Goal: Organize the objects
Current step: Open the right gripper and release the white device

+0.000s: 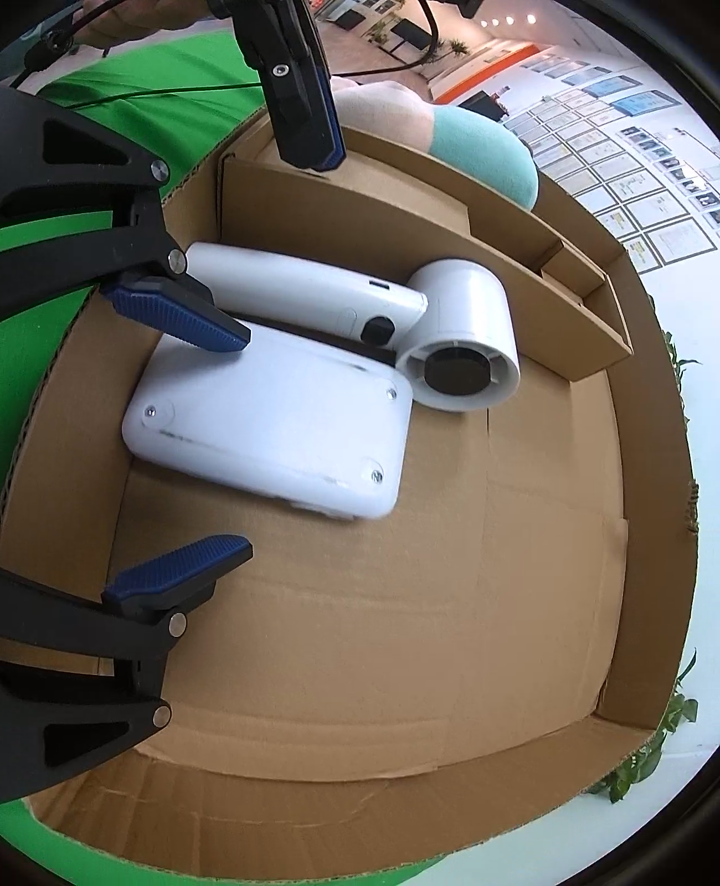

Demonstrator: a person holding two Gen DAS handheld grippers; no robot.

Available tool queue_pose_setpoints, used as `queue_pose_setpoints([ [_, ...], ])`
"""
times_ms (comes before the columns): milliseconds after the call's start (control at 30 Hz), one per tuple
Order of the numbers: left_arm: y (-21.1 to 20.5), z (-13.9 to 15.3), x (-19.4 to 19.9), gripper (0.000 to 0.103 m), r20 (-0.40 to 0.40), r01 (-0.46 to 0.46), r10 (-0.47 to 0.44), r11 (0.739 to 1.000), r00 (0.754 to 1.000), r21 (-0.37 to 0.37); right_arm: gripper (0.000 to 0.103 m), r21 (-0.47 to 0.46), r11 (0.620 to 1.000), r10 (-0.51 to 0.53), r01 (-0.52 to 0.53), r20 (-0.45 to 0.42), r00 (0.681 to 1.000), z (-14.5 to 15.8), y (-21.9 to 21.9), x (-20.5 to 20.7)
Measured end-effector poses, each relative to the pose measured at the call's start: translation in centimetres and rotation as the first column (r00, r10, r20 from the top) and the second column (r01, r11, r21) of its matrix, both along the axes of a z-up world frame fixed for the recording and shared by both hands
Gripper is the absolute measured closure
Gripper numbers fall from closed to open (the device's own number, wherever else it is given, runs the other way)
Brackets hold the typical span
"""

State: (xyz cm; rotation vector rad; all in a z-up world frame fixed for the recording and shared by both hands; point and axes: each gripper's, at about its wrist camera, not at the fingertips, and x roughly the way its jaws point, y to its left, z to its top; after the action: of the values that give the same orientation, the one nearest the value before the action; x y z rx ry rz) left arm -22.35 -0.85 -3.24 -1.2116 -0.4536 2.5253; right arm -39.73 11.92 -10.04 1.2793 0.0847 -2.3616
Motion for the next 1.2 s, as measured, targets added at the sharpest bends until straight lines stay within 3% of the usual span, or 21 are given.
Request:
queue_pose_setpoints([
  [133, 0.2, 0.2, 0.1, 0.083, -0.014, -0.003, 0.003, 1.0, 1.0, -0.017, 0.035, -0.008, 1.0, -0.012, 0.012, 0.01, 1.0, 0.0, 0.1, 0.1],
  [267, 0.8, 0.7, 0.6, 0.083, -0.052, -0.02, 0.016, 0.997, 0.999, -0.07, 0.009, -0.021, 0.999, -0.027, 0.027, -0.001, 1.0, 0.3, -0.2, 0.4],
  [367, 1.3, 1.2, 1.3, 0.067, -0.1, -0.073, 0.055, 0.981, 0.993, -0.178, 0.001, -0.03, 0.999, -0.043, 0.043, -0.002, 0.999, 0.2, -0.3, 0.6],
  [433, 1.5, 1.5, 1.6, 0.046, -0.131, -0.128, 0.099, 0.963, 0.986, -0.239, 0.001, -0.02, 0.999, -0.051, 0.051, 0.006, 0.999, -0.1, -0.6, 0.5],
  [467, 1.5, 1.6, 1.9, 0.043, -0.154, -0.162, 0.123, 0.949, 0.98, -0.27, 0.001, -0.021, 0.998, -0.057, 0.057, 0.007, 0.998, -0.1, -0.8, 0.4],
  [567, 1.3, 1.5, 2.1, 0.043, -0.178, -0.206, 0.155, 0.925, 0.972, -0.318, 0.001, -0.009, 0.997, -0.072, 0.072, 0.001, 0.997, -0.3, -1.3, 0.1],
  [633, 0.9, 1.2, 2.0, 0.043, -0.161, -0.201, 0.157, 0.931, 0.974, -0.306, 0.005, 0.025, 0.998, -0.064, 0.065, -0.014, 0.998, -0.5, -1.8, 0.1],
  [667, 0.7, 1.1, 2.0, 0.043, -0.149, -0.194, 0.155, 0.936, 0.977, -0.295, 0.013, 0.038, 0.998, -0.058, 0.059, -0.015, 0.998, -0.7, -1.9, 0.0],
  [733, 0.4, 0.8, 2.1, 0.043, -0.137, -0.186, 0.152, 0.941, 0.979, -0.282, 0.014, 0.049, 0.998, -0.04, 0.041, -0.027, 0.999, -0.7, -1.9, 0.2],
  [900, 0.3, 0.5, 2.2, 0.043, -0.128, -0.18, 0.149, 0.943, 0.98, -0.28, 0.028, 0.069, 0.998, 0.005, -0.002, -0.042, 0.999, -0.3, -2.4, 0.5],
  [1133, 0.3, 0.8, 2.6, 0.043, -0.138, -0.18, 0.146, 0.943, 0.98, -0.279, 0.027, 0.06, 0.998, 0.003, -0.002, -0.024, 1.0, -0.2, -2.2, 0.3],
  [1200, 0.3, 0.9, 2.7, 0.043, -0.15, -0.187, 0.149, 0.941, 0.977, -0.283, 0.023, 0.061, 0.998, -0.01, 0.012, -0.023, 1.0, -0.1, -2.2, 0.4],
])
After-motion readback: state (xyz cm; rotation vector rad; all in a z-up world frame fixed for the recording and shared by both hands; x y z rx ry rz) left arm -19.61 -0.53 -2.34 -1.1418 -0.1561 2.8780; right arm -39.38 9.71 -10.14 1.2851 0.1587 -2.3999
